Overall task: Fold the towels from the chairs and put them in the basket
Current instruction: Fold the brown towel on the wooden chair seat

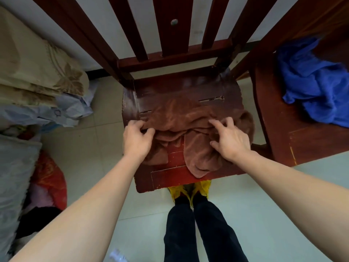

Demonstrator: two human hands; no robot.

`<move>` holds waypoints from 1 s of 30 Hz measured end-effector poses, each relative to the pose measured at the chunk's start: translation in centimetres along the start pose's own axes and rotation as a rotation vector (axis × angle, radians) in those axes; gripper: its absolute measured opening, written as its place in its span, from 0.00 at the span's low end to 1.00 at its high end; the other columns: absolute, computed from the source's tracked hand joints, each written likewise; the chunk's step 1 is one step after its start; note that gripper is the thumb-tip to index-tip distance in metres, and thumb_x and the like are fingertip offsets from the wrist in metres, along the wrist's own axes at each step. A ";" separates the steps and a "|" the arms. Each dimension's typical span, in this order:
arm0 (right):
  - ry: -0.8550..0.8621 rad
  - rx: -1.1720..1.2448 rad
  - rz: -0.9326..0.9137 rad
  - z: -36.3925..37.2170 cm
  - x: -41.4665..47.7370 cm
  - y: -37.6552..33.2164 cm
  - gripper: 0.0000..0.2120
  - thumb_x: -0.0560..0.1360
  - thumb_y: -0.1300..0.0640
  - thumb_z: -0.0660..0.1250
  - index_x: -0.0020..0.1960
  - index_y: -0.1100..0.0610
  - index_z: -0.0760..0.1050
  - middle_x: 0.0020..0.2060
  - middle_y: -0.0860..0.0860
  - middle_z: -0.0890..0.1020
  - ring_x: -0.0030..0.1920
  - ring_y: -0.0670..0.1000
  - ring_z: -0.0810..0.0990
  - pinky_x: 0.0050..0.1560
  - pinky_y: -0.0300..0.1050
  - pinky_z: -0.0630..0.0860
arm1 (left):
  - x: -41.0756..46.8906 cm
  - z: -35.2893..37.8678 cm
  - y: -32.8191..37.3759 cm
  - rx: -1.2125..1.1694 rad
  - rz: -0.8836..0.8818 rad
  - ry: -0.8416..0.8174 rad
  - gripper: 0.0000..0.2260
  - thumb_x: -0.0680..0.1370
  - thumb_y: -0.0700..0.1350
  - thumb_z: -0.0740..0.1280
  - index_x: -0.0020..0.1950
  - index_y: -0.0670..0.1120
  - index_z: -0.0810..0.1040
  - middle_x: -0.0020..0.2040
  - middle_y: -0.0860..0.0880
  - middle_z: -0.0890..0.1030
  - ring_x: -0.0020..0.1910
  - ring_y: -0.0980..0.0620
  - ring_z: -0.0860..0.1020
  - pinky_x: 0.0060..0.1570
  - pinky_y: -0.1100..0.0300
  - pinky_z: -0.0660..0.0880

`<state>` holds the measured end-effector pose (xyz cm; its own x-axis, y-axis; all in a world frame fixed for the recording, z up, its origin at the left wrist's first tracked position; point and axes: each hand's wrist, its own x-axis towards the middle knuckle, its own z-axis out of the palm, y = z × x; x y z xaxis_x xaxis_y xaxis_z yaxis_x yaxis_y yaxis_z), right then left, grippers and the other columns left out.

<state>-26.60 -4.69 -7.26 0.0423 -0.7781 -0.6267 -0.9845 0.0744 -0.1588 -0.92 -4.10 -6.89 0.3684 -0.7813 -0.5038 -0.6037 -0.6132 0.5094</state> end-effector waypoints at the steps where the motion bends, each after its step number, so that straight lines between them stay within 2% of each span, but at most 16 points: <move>1: -0.018 0.020 0.027 -0.1 0.0 -0.3 0.20 0.74 0.47 0.67 0.65 0.42 0.69 0.62 0.54 0.73 0.57 0.62 0.77 0.51 0.51 0.74 | -0.3 -0.3 0.6 -0.147 -0.070 -0.032 0.06 0.74 0.45 0.65 0.39 0.46 0.80 0.39 0.47 0.79 0.41 0.47 0.76 0.40 0.57 0.72; 3: -0.106 0.130 0.095 -0.2 -0.4 -0.8 0.07 0.74 0.45 0.66 0.50 0.45 0.79 0.52 0.53 0.81 0.53 0.61 0.79 0.48 0.48 0.73 | -1.1 -1.5 1.5 -0.373 -0.232 -0.097 0.09 0.74 0.44 0.65 0.33 0.46 0.77 0.31 0.47 0.77 0.31 0.49 0.74 0.31 0.59 0.68; 5: -0.194 0.284 0.140 -0.6 -1.0 -1.0 0.11 0.74 0.45 0.65 0.38 0.50 0.80 0.42 0.53 0.82 0.50 0.59 0.79 0.47 0.48 0.73 | -1.4 -2.8 1.6 -0.480 -0.322 -0.177 0.08 0.74 0.42 0.66 0.35 0.43 0.79 0.33 0.45 0.78 0.31 0.48 0.75 0.32 0.59 0.69; 8: -0.057 0.569 0.252 -2.4 0.1 -0.1 0.16 0.76 0.50 0.65 0.30 0.53 0.74 0.32 0.52 0.77 0.42 0.56 0.78 0.45 0.46 0.71 | 0.0 -4.7 1.7 -0.491 -0.334 -0.195 0.06 0.73 0.41 0.70 0.43 0.38 0.81 0.39 0.42 0.81 0.36 0.48 0.78 0.38 0.59 0.74; 10: 0.092 0.703 0.354 -4.1 1.9 0.7 0.14 0.77 0.52 0.65 0.32 0.53 0.76 0.35 0.53 0.79 0.42 0.54 0.78 0.45 0.43 0.70 | 1.7 -5.5 2.0 -0.489 -0.280 -0.088 0.06 0.72 0.42 0.73 0.43 0.43 0.77 0.37 0.46 0.80 0.32 0.52 0.78 0.31 0.66 0.74; 12: 0.226 0.778 0.451 -5.6 3.7 1.5 0.12 0.76 0.52 0.65 0.35 0.53 0.78 0.41 0.54 0.82 0.47 0.53 0.80 0.50 0.44 0.73 | 3.4 -5.8 2.5 -0.493 -0.249 -0.004 0.13 0.71 0.45 0.75 0.50 0.46 0.75 0.40 0.49 0.80 0.32 0.56 0.78 0.29 0.67 0.75; 14: 0.299 0.744 0.480 -6.2 4.6 2.1 0.09 0.75 0.51 0.66 0.39 0.53 0.80 0.47 0.54 0.84 0.50 0.55 0.81 0.55 0.47 0.75 | 4.6 -5.4 2.4 -0.420 -0.256 0.064 0.20 0.70 0.47 0.75 0.58 0.49 0.73 0.46 0.48 0.79 0.41 0.52 0.79 0.41 0.60 0.79; 16: 0.326 0.442 0.356 -5.7 4.3 1.9 0.08 0.75 0.52 0.66 0.51 0.53 0.80 0.51 0.55 0.82 0.55 0.58 0.79 0.57 0.51 0.73 | 4.5 -4.8 1.5 -0.123 -0.214 0.211 0.21 0.69 0.50 0.73 0.59 0.50 0.73 0.54 0.46 0.78 0.54 0.46 0.78 0.55 0.53 0.76; 17: 0.334 0.256 0.247 -5.4 3.8 1.4 0.11 0.74 0.52 0.66 0.56 0.52 0.78 0.54 0.55 0.80 0.57 0.60 0.77 0.58 0.54 0.72 | 3.9 -4.3 0.9 -0.027 -0.181 0.277 0.18 0.69 0.50 0.72 0.56 0.49 0.75 0.55 0.45 0.78 0.56 0.44 0.77 0.57 0.52 0.74; 19: 0.355 0.060 0.003 -4.1 2.5 -0.2 0.16 0.73 0.53 0.66 0.60 0.52 0.75 0.57 0.56 0.77 0.59 0.61 0.73 0.56 0.56 0.70 | 1.6 -2.7 -0.4 -0.015 -0.212 0.299 0.08 0.70 0.49 0.71 0.45 0.48 0.76 0.49 0.44 0.81 0.52 0.43 0.78 0.53 0.53 0.74; 21: 0.242 0.075 -0.175 -2.2 1.2 -2.4 0.17 0.72 0.52 0.67 0.61 0.51 0.74 0.57 0.55 0.75 0.59 0.60 0.73 0.54 0.54 0.72 | -1.2 -0.3 -2.0 -0.117 -0.414 0.171 0.12 0.70 0.52 0.73 0.36 0.47 0.74 0.41 0.44 0.82 0.46 0.43 0.81 0.47 0.54 0.75; 23: 0.059 0.057 -0.261 0.2 0.3 -4.2 0.21 0.72 0.51 0.68 0.64 0.50 0.71 0.58 0.53 0.73 0.59 0.58 0.73 0.53 0.53 0.74 | -3.7 1.8 -3.5 -0.250 -0.635 -0.026 0.18 0.68 0.58 0.73 0.34 0.46 0.74 0.34 0.43 0.82 0.35 0.44 0.81 0.39 0.54 0.76; 24: -0.004 0.014 -0.281 1.3 0.1 -4.6 0.23 0.72 0.50 0.68 0.66 0.50 0.69 0.59 0.52 0.72 0.60 0.57 0.72 0.54 0.53 0.73 | -4.5 2.7 -4.1 -0.290 -0.710 -0.112 0.20 0.68 0.60 0.73 0.35 0.45 0.74 0.33 0.43 0.81 0.31 0.45 0.80 0.33 0.56 0.75; 26: -0.046 -0.036 -0.264 2.9 -0.3 -3.9 0.24 0.72 0.49 0.68 0.66 0.49 0.68 0.59 0.52 0.71 0.60 0.57 0.71 0.55 0.52 0.73 | -5.2 3.9 -5.3 -0.333 -0.746 -0.157 0.19 0.69 0.57 0.74 0.36 0.43 0.74 0.32 0.43 0.81 0.26 0.48 0.79 0.25 0.62 0.72; 28: -0.024 -0.020 -0.191 3.2 -0.8 -2.1 0.20 0.72 0.48 0.67 0.63 0.48 0.70 0.56 0.51 0.72 0.58 0.57 0.73 0.54 0.51 0.72 | -4.4 4.3 -5.5 -0.400 -0.685 -0.102 0.14 0.73 0.48 0.73 0.36 0.44 0.71 0.33 0.43 0.80 0.23 0.52 0.78 0.25 0.63 0.70; 30: -0.048 -0.021 -0.127 3.0 -1.1 -0.1 0.15 0.72 0.47 0.67 0.58 0.48 0.72 0.53 0.50 0.75 0.56 0.56 0.76 0.52 0.50 0.72 | -3.0 3.8 -5.2 -0.490 -0.618 0.029 0.13 0.74 0.41 0.70 0.35 0.47 0.67 0.33 0.44 0.78 0.24 0.52 0.78 0.29 0.60 0.72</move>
<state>-26.07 -1.98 -8.84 0.1749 -0.7493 -0.6387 -0.9740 -0.0367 -0.2236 -1.59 1.87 -10.61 0.5580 -0.2803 -0.7810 0.0950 -0.9134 0.3957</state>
